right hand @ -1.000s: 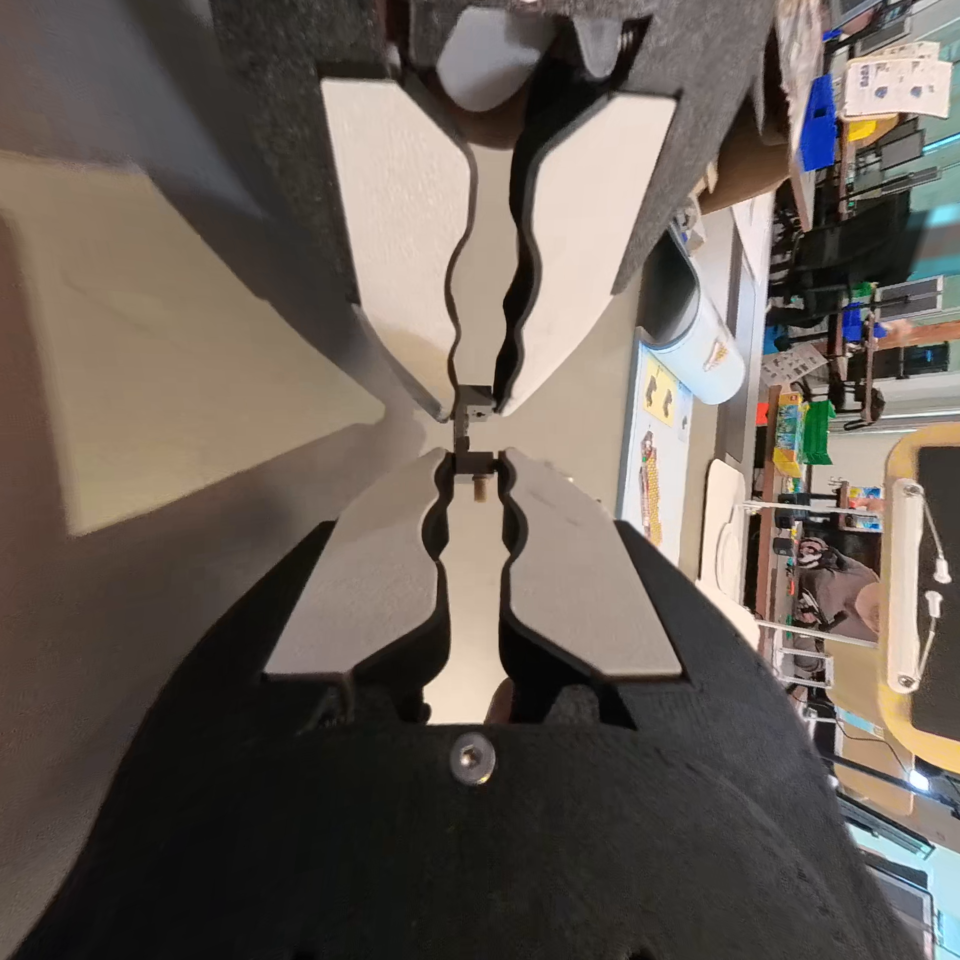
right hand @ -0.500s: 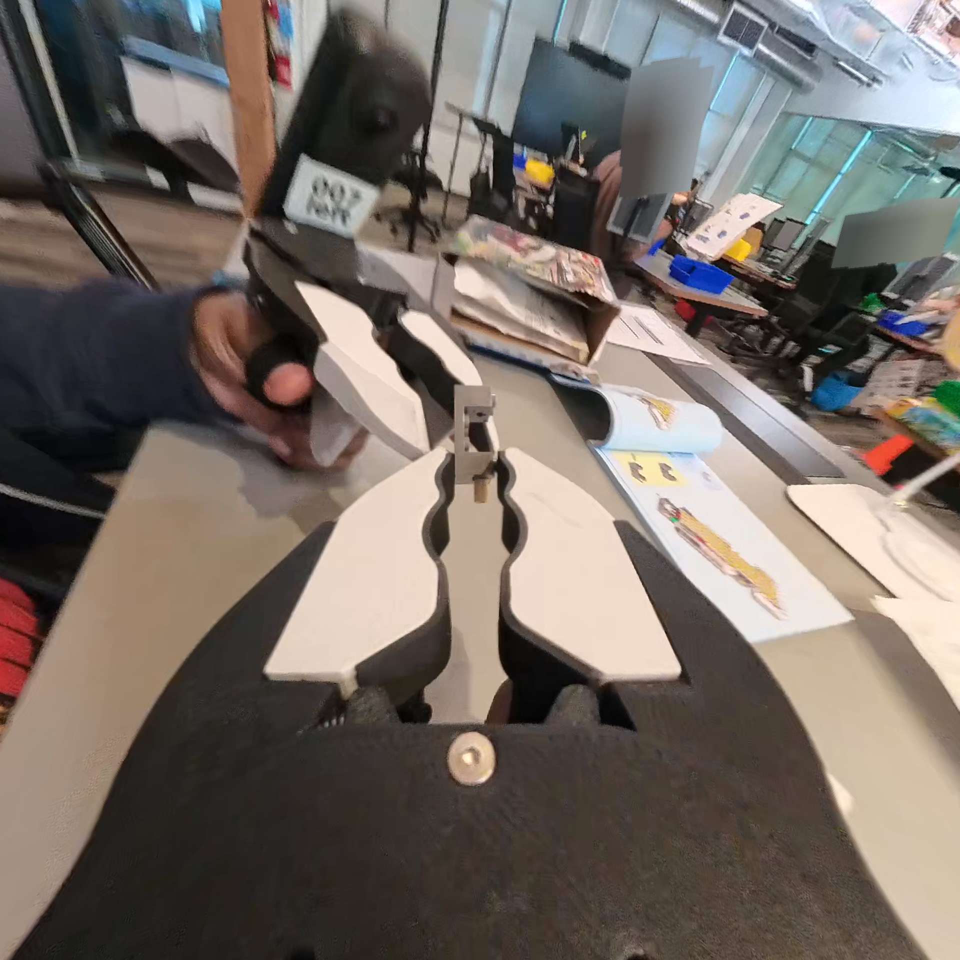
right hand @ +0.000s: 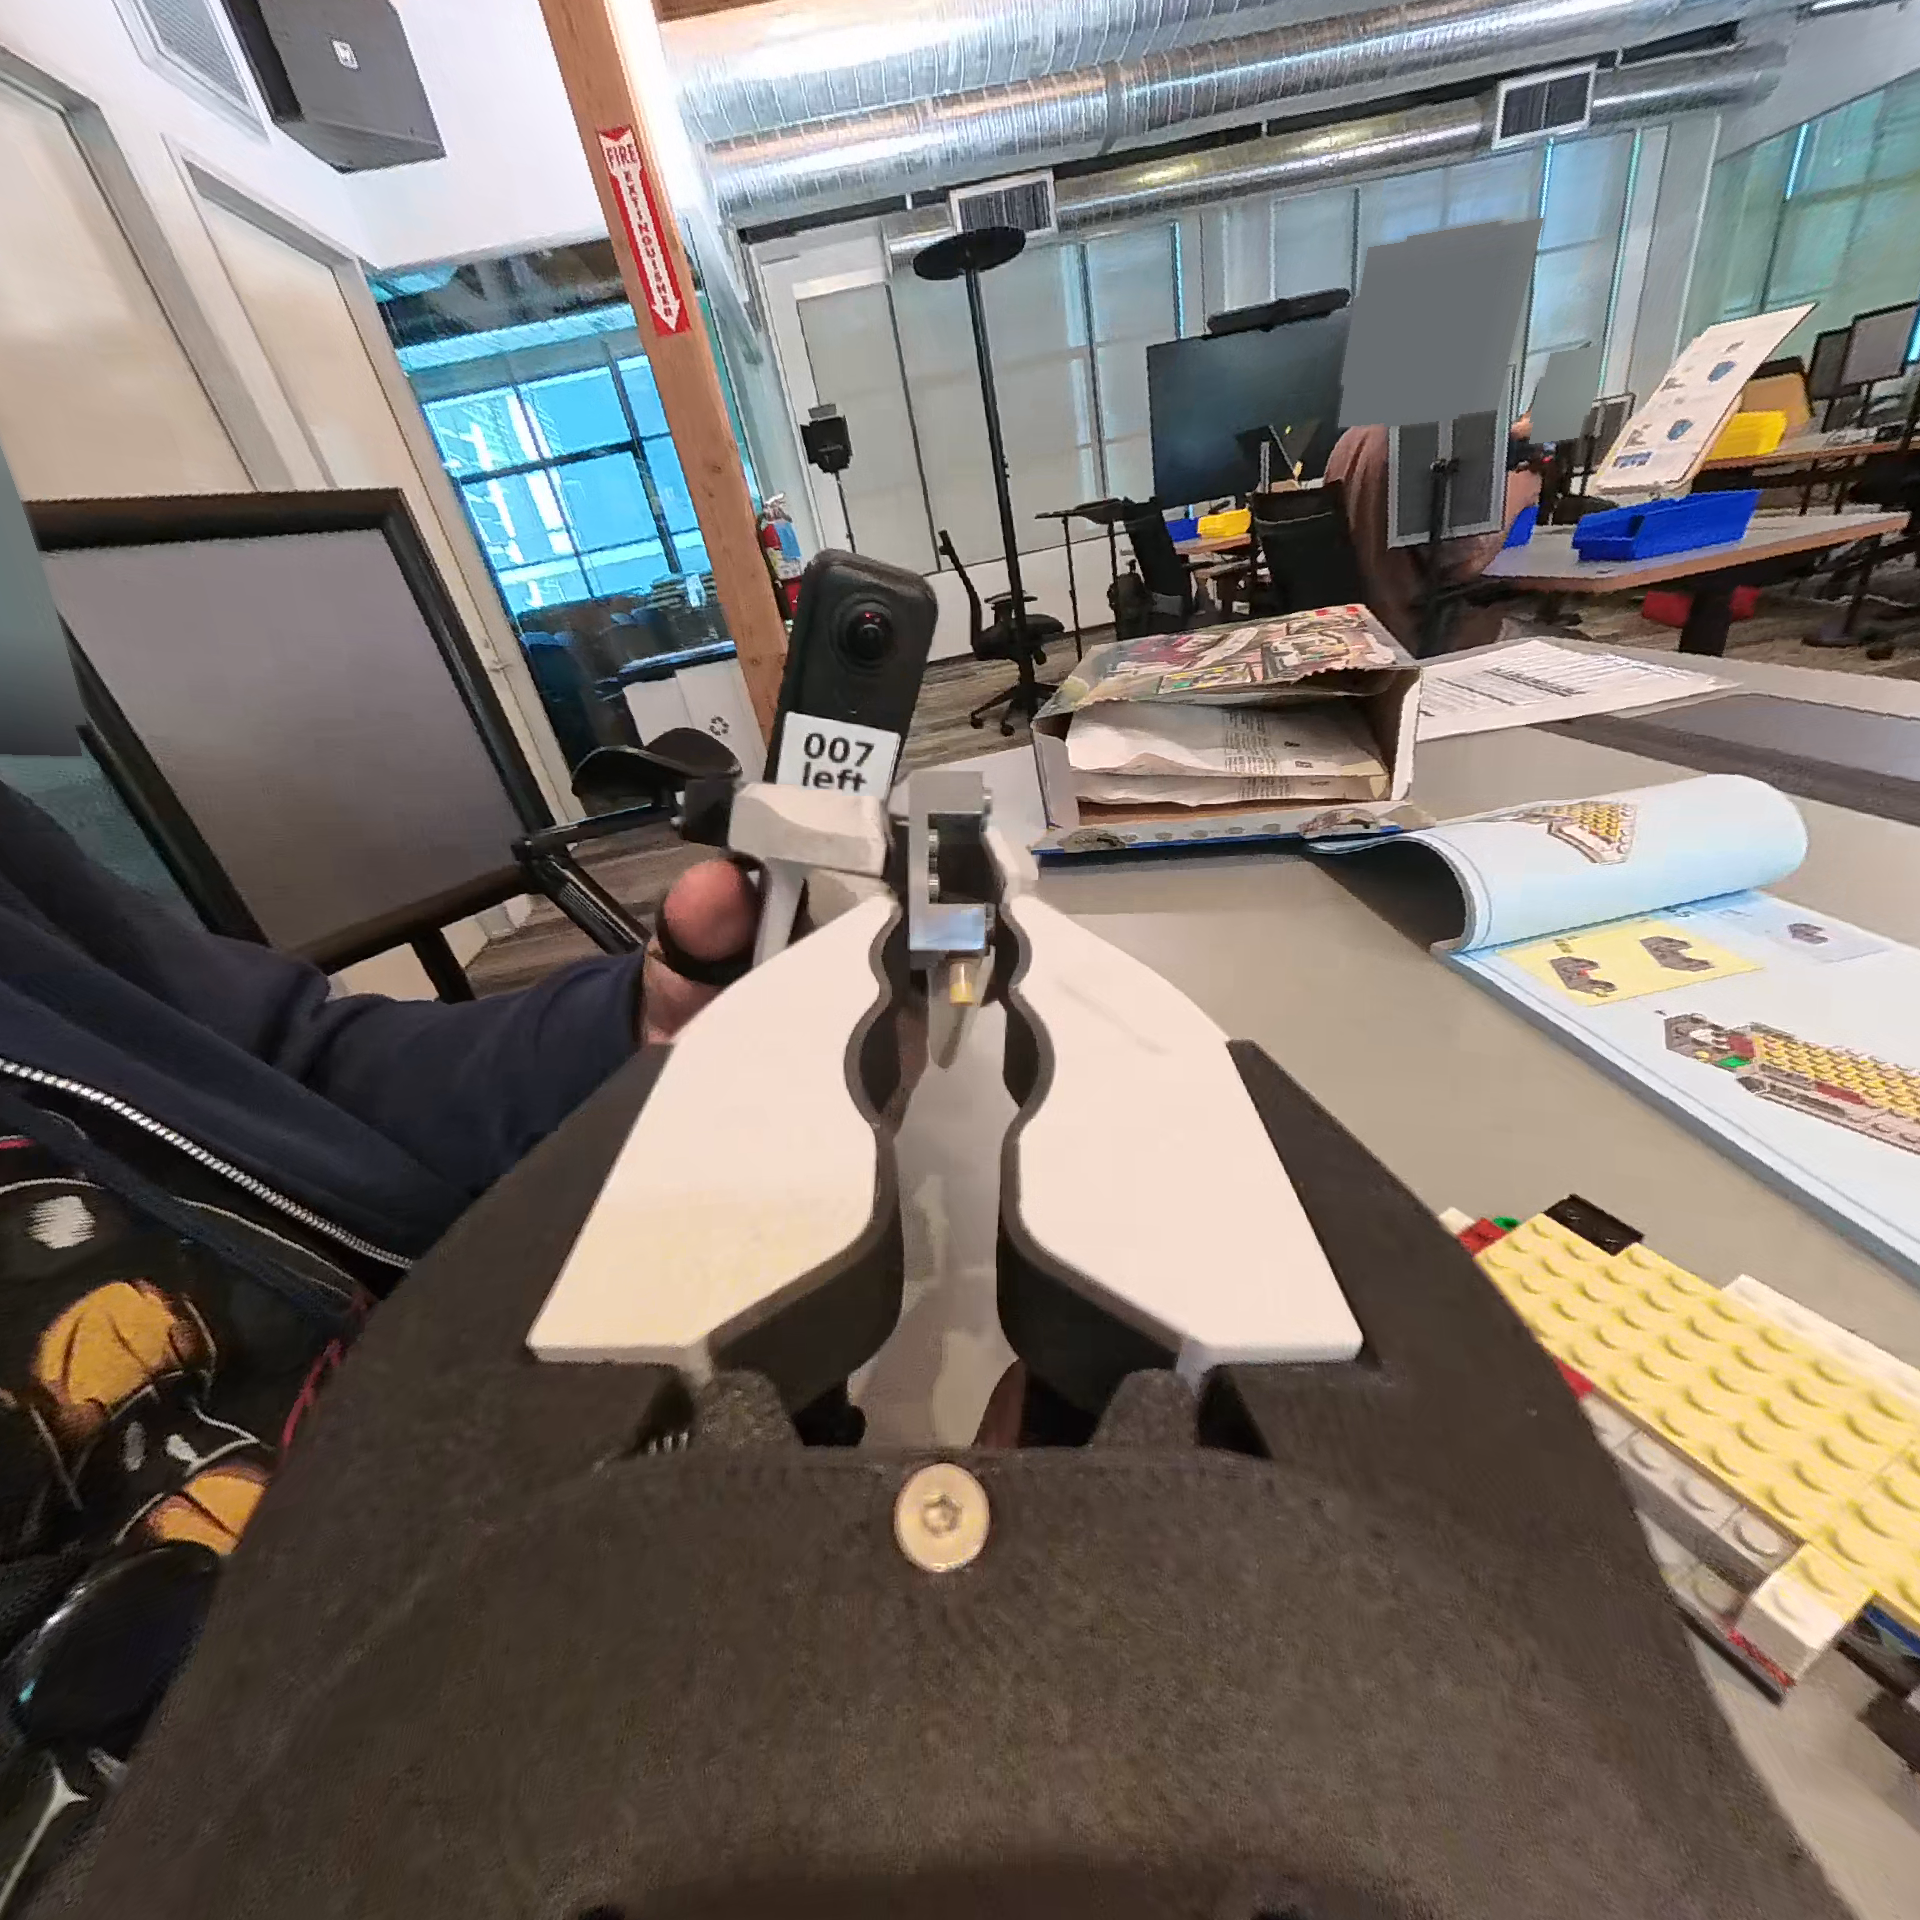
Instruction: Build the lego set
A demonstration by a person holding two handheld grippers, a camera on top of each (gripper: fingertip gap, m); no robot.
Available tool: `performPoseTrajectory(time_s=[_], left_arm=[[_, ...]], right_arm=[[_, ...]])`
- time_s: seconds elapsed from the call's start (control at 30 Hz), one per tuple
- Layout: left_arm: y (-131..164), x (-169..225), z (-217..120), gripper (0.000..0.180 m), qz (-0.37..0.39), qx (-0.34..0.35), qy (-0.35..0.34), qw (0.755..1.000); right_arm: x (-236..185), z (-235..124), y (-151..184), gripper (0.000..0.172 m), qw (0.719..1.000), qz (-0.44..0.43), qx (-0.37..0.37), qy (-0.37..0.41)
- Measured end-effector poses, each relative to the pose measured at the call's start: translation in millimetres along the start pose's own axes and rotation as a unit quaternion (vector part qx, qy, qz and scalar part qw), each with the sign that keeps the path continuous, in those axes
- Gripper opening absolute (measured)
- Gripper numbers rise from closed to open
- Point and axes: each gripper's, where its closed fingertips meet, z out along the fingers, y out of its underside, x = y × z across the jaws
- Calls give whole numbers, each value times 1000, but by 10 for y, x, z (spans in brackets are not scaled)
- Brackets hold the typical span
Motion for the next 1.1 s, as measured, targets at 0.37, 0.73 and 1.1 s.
performPoseTrajectory(time_s=[0.37, 0.73, 1.1], left_arm=[[-48, 53, 69, 7, -35, 42, 23, 998], [-64, -82, -10, 5, 2, 30, -34, 999], [457, -335, 16, 5, 157, -203, -164, 953]], right_arm=[[-1, 18, -13, 15, 997, 63, 32, -16], [138, -113, 184, 34, 990, -31, -121, 66], [698, -1556, 585, 28, 889, -103, -364, 259]])
